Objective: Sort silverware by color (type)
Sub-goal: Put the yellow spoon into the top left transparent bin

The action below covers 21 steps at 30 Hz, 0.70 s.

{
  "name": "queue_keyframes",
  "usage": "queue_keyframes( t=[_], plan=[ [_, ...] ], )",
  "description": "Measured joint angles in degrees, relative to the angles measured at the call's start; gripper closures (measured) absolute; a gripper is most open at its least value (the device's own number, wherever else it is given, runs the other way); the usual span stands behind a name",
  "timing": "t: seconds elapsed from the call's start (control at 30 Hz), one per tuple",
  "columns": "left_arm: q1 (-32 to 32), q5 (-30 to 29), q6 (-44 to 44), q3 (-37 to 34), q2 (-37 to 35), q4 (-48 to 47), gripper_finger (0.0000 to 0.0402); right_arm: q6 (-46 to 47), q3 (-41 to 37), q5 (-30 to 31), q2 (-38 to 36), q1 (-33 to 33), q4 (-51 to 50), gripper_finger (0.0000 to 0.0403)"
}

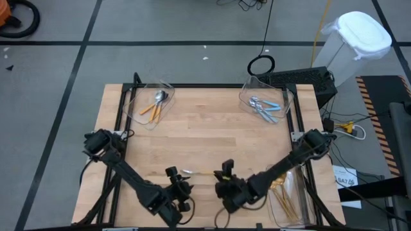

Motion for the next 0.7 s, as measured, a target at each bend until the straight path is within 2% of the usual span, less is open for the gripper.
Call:
queue_keyframes(
  t=[0.2,0.33,0.57,0.7],
  plan=[
    [3.9,5.4,9.4,0.1,0.0,10.0,0.0227,-6.0,0.0,6.4,0.4,3.6,-1.2,0.0379],
    [6.7,9.9,14.1,3.7,0.0,10.0,0.0227,-9.4,0.0,9.4,0.4,5.3,-1.5,0.0379],
    [12.4,23.3,18.9,7.2,-0.2,9.8,0.0227,-15.0,0.0,17.3,0.4,8.4,-1.4,0.0379],
    [14.6,26.5,19.0,7.0,0.0,8.2,0.0227,-16.6,0.0,22.6,0.5,10.2,-1.0,0.0379]
  ],
)
